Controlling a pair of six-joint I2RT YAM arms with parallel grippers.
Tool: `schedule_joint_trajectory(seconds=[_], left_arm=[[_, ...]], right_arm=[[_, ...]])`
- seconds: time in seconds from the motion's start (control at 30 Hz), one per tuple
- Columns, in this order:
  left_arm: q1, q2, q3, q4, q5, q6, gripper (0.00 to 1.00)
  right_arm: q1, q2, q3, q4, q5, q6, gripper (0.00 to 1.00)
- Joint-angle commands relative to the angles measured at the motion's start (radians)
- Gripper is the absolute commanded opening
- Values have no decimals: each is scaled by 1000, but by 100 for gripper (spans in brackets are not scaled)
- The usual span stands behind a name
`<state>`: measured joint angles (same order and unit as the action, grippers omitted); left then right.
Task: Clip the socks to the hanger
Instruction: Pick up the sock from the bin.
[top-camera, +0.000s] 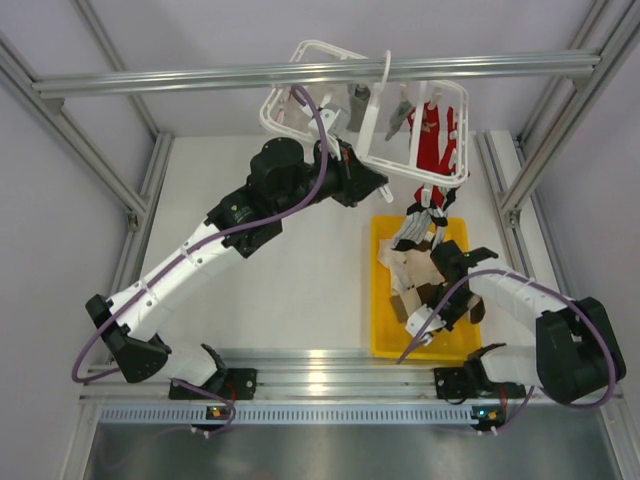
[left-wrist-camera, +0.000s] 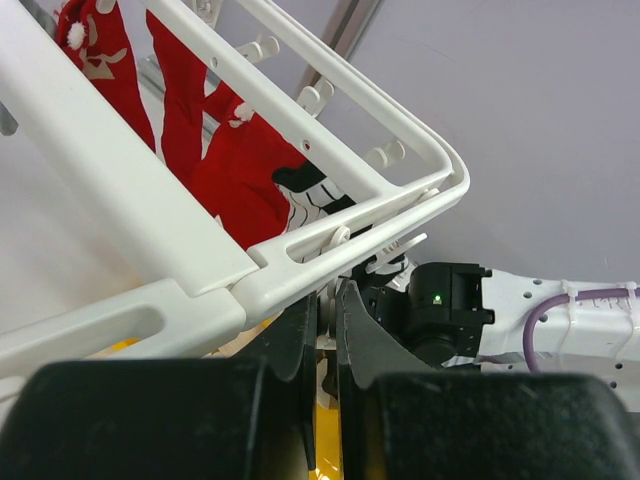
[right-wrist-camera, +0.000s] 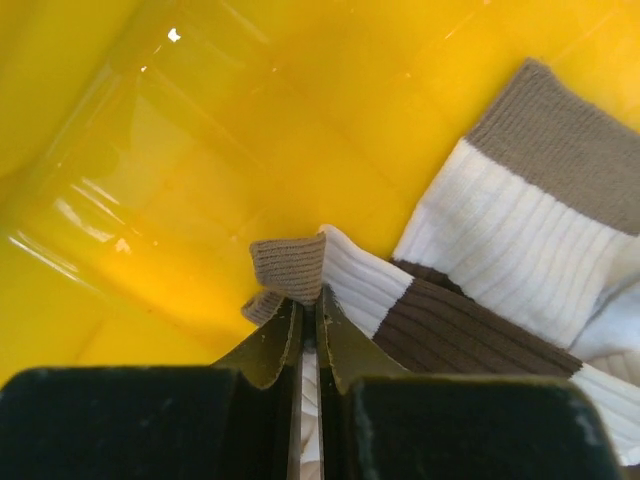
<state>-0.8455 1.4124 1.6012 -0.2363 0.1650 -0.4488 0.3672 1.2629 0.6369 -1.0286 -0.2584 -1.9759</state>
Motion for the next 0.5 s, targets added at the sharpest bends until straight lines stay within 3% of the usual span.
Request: schedule_joint_trajectory(seconds=[0.0,0.2,0.47], left_arm=[[19,5,28,65,-27,-10,0],[17,3,28,60,-28,-11,0],[20,-6,25,69,-30,-19,0]], right_arm=[[13,-8,26,9,-91,-689,0],[13,-141,147,-165,-226,-565,0],[-1,-278,368,-289,-445,-187,0]])
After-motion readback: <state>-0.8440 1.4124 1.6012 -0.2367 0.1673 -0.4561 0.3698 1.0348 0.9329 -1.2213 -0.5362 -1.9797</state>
